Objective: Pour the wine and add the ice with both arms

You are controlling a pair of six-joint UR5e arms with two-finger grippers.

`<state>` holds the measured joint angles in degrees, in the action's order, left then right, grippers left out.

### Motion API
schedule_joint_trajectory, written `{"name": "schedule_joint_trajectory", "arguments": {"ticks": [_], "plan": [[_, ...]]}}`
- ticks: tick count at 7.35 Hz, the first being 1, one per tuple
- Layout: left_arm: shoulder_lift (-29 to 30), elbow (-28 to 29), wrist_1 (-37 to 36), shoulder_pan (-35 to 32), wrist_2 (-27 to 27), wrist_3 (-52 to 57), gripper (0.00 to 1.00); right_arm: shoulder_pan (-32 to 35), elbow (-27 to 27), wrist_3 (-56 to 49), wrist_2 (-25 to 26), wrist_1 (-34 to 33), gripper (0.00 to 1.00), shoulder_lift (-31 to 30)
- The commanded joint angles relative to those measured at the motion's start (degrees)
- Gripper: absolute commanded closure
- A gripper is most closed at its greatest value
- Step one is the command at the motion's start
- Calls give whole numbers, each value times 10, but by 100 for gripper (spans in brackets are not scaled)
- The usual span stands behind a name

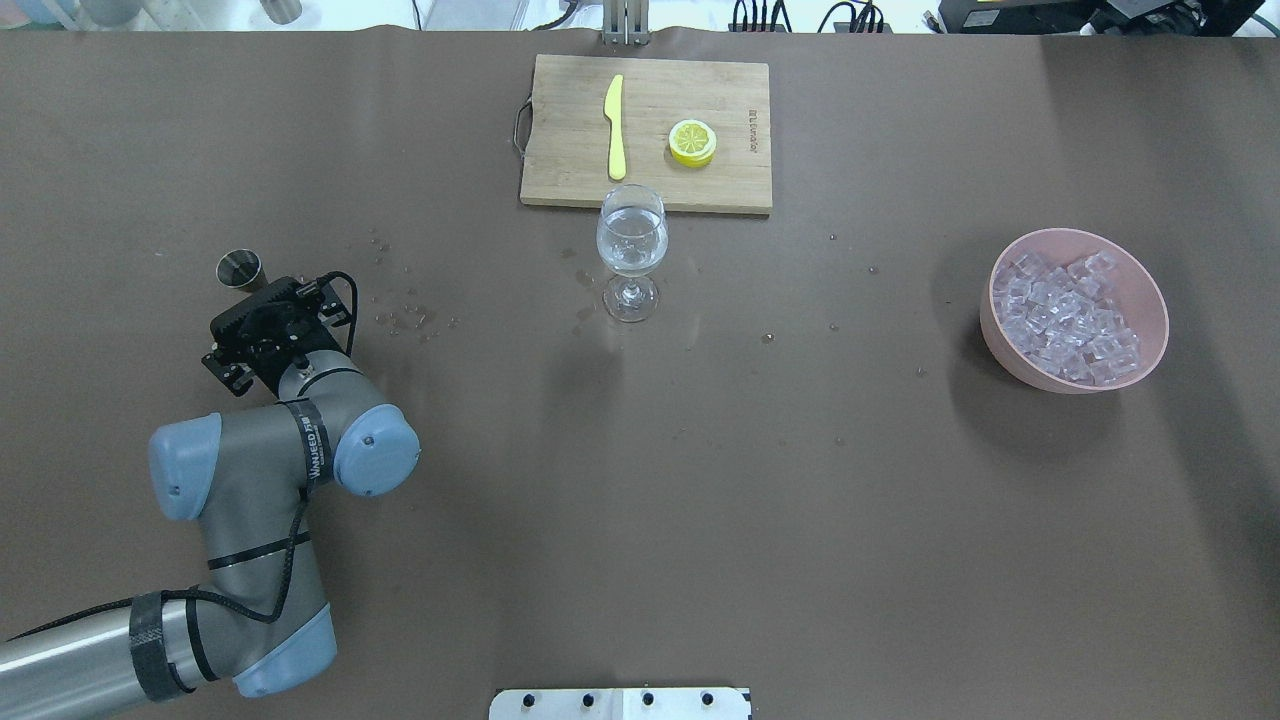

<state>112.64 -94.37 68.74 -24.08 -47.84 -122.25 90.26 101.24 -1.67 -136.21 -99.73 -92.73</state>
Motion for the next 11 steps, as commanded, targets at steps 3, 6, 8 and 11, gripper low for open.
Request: {"name": "schedule_joint_trajectory", "arguments": {"ticks": [3, 6, 8, 11], "plan": [[6, 38, 33, -11, 11, 2, 2, 0, -1, 0, 0, -1, 0, 0], [17, 64, 32, -13, 23, 0, 34, 0, 0, 0, -1, -2, 0, 0], [16, 65, 32, -16, 24, -4, 68, 0, 1, 0, -1, -4, 0, -1], [17, 39, 32, -27, 35, 2, 100, 1, 5, 0, -5, -6, 0, -7]]}}
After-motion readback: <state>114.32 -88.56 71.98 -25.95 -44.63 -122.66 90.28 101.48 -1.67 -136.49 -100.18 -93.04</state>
